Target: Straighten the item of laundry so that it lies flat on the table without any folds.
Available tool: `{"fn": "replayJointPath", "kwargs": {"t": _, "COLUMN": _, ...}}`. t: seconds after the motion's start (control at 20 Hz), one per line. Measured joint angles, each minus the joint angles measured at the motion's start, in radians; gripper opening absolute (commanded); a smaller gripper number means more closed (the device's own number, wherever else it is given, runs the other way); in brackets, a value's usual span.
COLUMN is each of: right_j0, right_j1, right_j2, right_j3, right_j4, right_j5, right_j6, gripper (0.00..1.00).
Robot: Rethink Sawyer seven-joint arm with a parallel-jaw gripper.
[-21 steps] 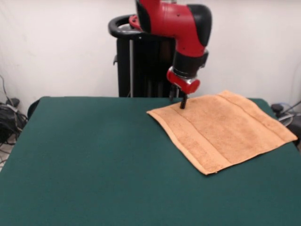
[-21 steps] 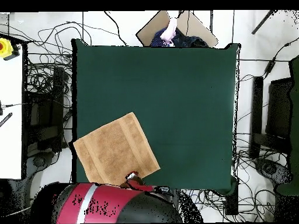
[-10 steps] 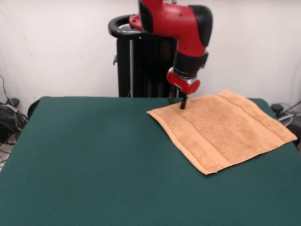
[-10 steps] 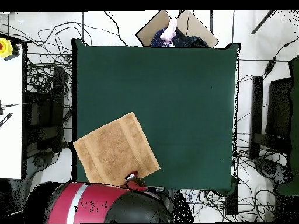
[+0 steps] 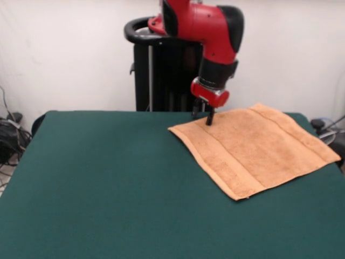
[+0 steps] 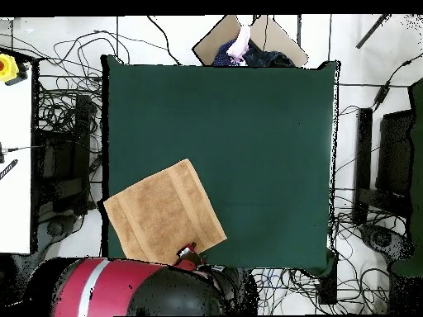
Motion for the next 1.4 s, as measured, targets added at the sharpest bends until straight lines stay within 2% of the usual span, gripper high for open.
{"fn": "replayJointPath", "kwargs": {"t": 0.15, "right_j0": 0.023, "right_j1": 0.014, "right_j2": -0.017, "right_j3": -0.001, "right_j4": -0.004, "right_j5": -0.034, "right_j6": 0.0, "gripper": 1.0}}
{"fn": "replayJointPath", "kwargs": {"t": 0.6, "right_j0": 0.168, "right_j1": 0.097, "right_j2": -0.116, "right_j3": -0.017, "right_j4": -0.006, "right_j5": -0.185, "right_j6": 0.0, "gripper": 1.0}}
{"fn": "replayJointPath", "kwargs": {"t": 1.4, "right_j0": 0.262, "right_j1": 0.224, "right_j2": -0.206, "right_j3": -0.027, "right_j4": -0.022, "right_j5": -0.419, "right_j6": 0.0, "gripper": 1.0}}
